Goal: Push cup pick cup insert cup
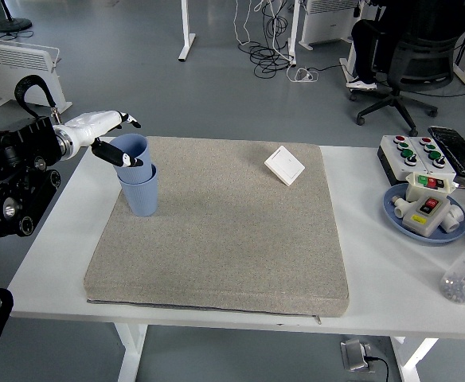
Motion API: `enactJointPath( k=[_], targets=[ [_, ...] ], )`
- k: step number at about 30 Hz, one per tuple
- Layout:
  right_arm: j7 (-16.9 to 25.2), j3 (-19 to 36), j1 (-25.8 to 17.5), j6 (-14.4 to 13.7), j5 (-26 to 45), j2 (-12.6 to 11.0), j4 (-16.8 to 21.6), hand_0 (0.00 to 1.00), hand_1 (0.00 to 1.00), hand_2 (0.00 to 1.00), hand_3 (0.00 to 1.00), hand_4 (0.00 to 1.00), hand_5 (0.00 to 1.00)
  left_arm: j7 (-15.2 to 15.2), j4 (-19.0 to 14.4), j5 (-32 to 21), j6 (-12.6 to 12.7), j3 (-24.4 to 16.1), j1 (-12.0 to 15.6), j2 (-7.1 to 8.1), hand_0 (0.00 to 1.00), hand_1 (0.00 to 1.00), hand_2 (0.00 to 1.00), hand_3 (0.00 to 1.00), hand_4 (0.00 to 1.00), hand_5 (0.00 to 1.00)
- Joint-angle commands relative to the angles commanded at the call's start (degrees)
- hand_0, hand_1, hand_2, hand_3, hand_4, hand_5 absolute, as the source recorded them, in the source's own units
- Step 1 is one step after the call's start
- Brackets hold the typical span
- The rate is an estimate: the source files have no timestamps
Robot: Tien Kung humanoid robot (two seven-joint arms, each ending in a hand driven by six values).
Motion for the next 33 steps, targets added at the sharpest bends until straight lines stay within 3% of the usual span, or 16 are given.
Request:
enactJointPath(
  k=[13, 14, 17, 19, 20, 24, 25, 26, 31, 33],
  targets=[
    [0.0, -0.01, -0.19, -0.01, 0.07, 0.01, 0.0, 0.76, 0.656, 0.679, 0.562, 0.097, 0.469, -0.11, 0.4, 0.0, 1.39, -0.59, 0.47, -0.1, 0.917, 0.95, 0.998, 0.998, 0.954, 0.471],
    [0.0, -0.01, -0.21, -0.01, 0.04, 0.01, 0.0, 0.76, 0.657, 0.679, 0.563, 0.096, 0.468, 0.07, 0.42, 0.0, 1.65, -0.77, 0.61, -0.1, 0.919, 0.951, 0.998, 0.998, 0.958, 0.534],
    [0.0, 0.02, -0.33, -0.02, 0.04, 0.02, 0.0, 0.76, 0.657, 0.679, 0.563, 0.096, 0.468, 1.25, 0.6, -0.87, 2.97, -1.87, 1.29, -0.13, 0.919, 0.951, 0.998, 0.998, 0.958, 0.534],
    [0.0, 0.03, -0.41, -0.02, 0.01, 0.03, 0.0, 0.76, 0.657, 0.679, 0.563, 0.096, 0.468, 2.01, 0.93, -4.62, 4.81, -2.95, 2.14, -0.12, 0.919, 0.951, 0.998, 0.998, 0.958, 0.534],
    [0.0, 0.03, -0.42, -0.02, 0.01, 0.03, 0.0, 0.759, 0.657, 0.679, 0.563, 0.097, 0.469, 2.17, 1.01, -7.22, 5.32, -3.18, 2.35, -0.12, 0.902, 0.921, 0.998, 0.998, 0.786, 0.908],
    [0.0, 0.12, -0.52, -0.03, -0.02, 0.07, 0.0, 0.759, 0.657, 0.679, 0.563, 0.097, 0.469, 3.47, 0.69, -16.53, 7.86, -4.5, 4.28, -0.05, 0.902, 0.921, 0.998, 0.998, 0.786, 0.908],
    [0.0, 0.15, -0.54, -0.03, 0.0, 0.1, 0.0, 0.759, 0.657, 0.679, 0.563, 0.097, 0.469, 4.25, -0.01, -18.77, 8.51, -4.76, 5.0, 0.01, 0.902, 0.921, 0.998, 0.998, 0.786, 0.908],
    [0.01, 0.18, -0.56, -0.04, -0.04, 0.12, 0.0, 0.759, 0.657, 0.679, 0.562, 0.097, 0.468, 5.17, -0.95, -21.38, 9.18, -5.14, 5.86, 0.12, 0.87, 0.877, 0.975, 0.899, 0.687, 0.998],
    [0.09, 0.24, -0.44, -0.04, 0.16, 0.14, 0.0, 0.759, 0.657, 0.679, 0.562, 0.097, 0.468, 8.08, -5.42, -33.67, 10.87, -7.24, 9.35, 0.91, 0.87, 0.877, 0.975, 0.899, 0.687, 0.998],
    [0.12, 0.24, -0.4, -0.03, 0.25, 0.13, 0.0, 0.76, 0.657, 0.679, 0.563, 0.097, 0.469, 8.87, -6.57, -38.14, 11.13, -8.05, 10.2, 1.13, 0.823, 0.843, 0.935, 0.844, 0.657, 0.998]
  ],
)
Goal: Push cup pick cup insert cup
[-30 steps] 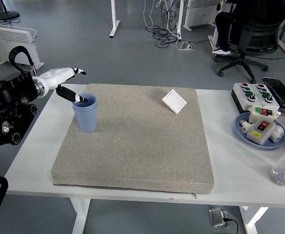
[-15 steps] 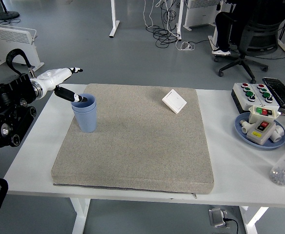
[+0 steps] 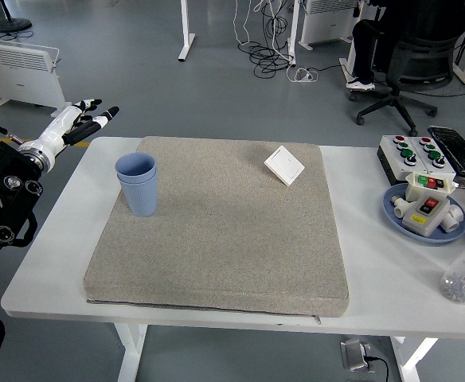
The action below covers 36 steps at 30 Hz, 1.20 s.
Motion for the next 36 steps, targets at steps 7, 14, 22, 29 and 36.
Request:
enactJointPath(
  k=[7, 14, 22, 29, 36],
  targets=[
    [0.15, 0.11, 0.27, 0.07, 0.31, 0.0, 0.0, 0.759, 0.657, 0.678, 0.563, 0.096, 0.469, 2.74, -6.21, -17.08, 0.62, -5.2, 5.43, 0.51, 0.821, 0.84, 0.912, 0.832, 0.647, 0.998],
    [0.19, 0.5, 0.32, 0.12, 0.15, 0.06, 0.0, 0.76, 0.656, 0.679, 0.563, 0.096, 0.468, 1.02, -12.77, -33.84, 1.59, -8.09, 11.48, 0.04, 0.824, 0.847, 0.914, 0.835, 0.644, 0.998],
    [0.24, 1.04, 0.41, 0.18, -0.27, 0.13, 0.0, 0.76, 0.656, 0.678, 0.563, 0.096, 0.468, 0.15, -17.46, -53.21, 2.37, -11.05, 17.91, -2.38, 0.825, 0.848, 0.919, 0.833, 0.638, 0.998],
    [0.38, 1.28, 0.58, 0.22, -0.25, 0.21, 0.0, 0.759, 0.655, 0.679, 0.563, 0.096, 0.468, -0.21, -21.7, -67.22, 2.95, -12.17, 23.45, -4.85, 0.833, 0.853, 0.926, 0.847, 0.625, 0.998],
    [0.46, 1.38, 0.6, 0.26, -0.26, 0.24, 0.0, 0.76, 0.655, 0.678, 0.563, 0.096, 0.467, -0.46, -24.81, -65.57, 3.27, -13.12, 27.29, -7.8, 0.833, 0.855, 0.929, 0.849, 0.625, 0.998]
  ],
)
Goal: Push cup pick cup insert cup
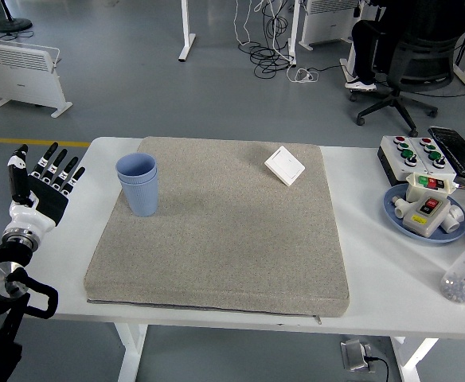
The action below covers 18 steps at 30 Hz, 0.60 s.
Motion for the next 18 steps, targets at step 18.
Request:
enactJointPath(
  k=[18],
  targets=[
    [0.05, 0.65, -0.41, 0.03, -0.51, 0.01, 0.0, 0.759, 0.654, 0.677, 0.563, 0.096, 0.466, -0.86, -6.2, 7.02, 1.29, -2.35, 9.79, -6.73, 0.841, 0.861, 0.931, 0.854, 0.612, 0.998]
  ],
)
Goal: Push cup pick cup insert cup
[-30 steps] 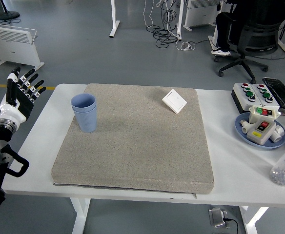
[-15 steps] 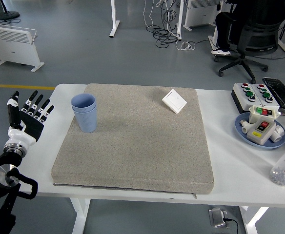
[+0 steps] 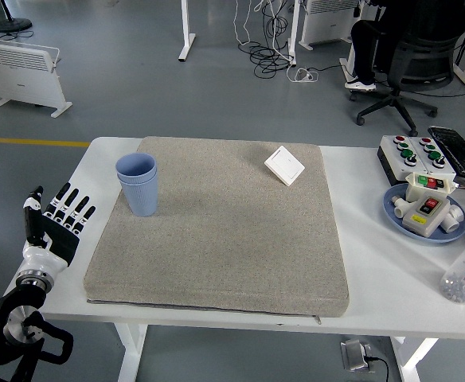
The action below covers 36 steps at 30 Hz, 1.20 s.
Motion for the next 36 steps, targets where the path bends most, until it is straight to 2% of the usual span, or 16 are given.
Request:
enactJointPath(
  k=[6, 19, 36],
  targets=[
    [-0.06, 0.15, -0.22, -0.03, -0.26, 0.0, 0.0, 0.759, 0.654, 0.676, 0.563, 0.096, 0.466, -0.06, -1.03, 0.89, -0.02, -1.18, 1.85, -1.8, 0.841, 0.861, 0.93, 0.855, 0.609, 0.998],
    [-0.08, 0.21, -0.52, -0.07, -0.6, -0.05, 0.0, 0.759, 0.654, 0.676, 0.563, 0.095, 0.466, 0.04, -2.46, 0.88, -0.32, -2.09, 2.92, -1.8, 0.842, 0.863, 0.93, 0.854, 0.611, 0.998],
    [-0.07, 0.19, -0.44, -0.05, -0.43, 0.0, 0.0, 0.759, 0.654, 0.675, 0.563, 0.095, 0.465, 0.13, -2.84, 1.17, -0.62, -2.52, 2.76, -1.8, 0.847, 0.864, 0.93, 0.856, 0.613, 0.998]
  ],
)
